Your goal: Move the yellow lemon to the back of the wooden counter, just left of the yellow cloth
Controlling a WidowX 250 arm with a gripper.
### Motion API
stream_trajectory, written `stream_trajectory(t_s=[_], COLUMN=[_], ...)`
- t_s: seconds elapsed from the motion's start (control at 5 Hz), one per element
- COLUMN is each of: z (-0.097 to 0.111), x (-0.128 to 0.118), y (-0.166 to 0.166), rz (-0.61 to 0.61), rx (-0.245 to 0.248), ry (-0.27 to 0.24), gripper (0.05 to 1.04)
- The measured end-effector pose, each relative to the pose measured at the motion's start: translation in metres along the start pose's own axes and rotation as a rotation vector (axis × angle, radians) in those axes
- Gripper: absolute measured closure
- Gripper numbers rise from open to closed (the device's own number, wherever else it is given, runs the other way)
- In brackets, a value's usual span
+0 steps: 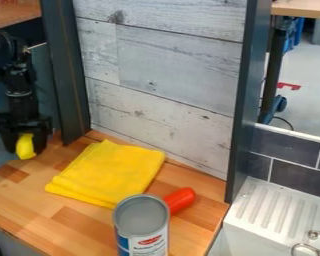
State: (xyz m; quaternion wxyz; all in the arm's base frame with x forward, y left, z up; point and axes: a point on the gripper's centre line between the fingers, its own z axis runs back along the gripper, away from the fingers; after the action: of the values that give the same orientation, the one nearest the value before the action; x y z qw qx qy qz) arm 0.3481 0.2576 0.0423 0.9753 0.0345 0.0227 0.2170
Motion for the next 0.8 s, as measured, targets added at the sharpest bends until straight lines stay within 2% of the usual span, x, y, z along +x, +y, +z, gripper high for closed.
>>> stream_trajectory(t_s=[0.2,0.6,0.8], z=[-0.010,-0.020,-0.019], x=[0.008,0.018,0.021], y=[-0.006,-0.011,-0.018], rz=[-0.008,-0.009,-0.028], rx=[-0.034,-0.067,-0.074], ry=[0.027,0.058,0.048], gripper=[0.284,0.284,0.284])
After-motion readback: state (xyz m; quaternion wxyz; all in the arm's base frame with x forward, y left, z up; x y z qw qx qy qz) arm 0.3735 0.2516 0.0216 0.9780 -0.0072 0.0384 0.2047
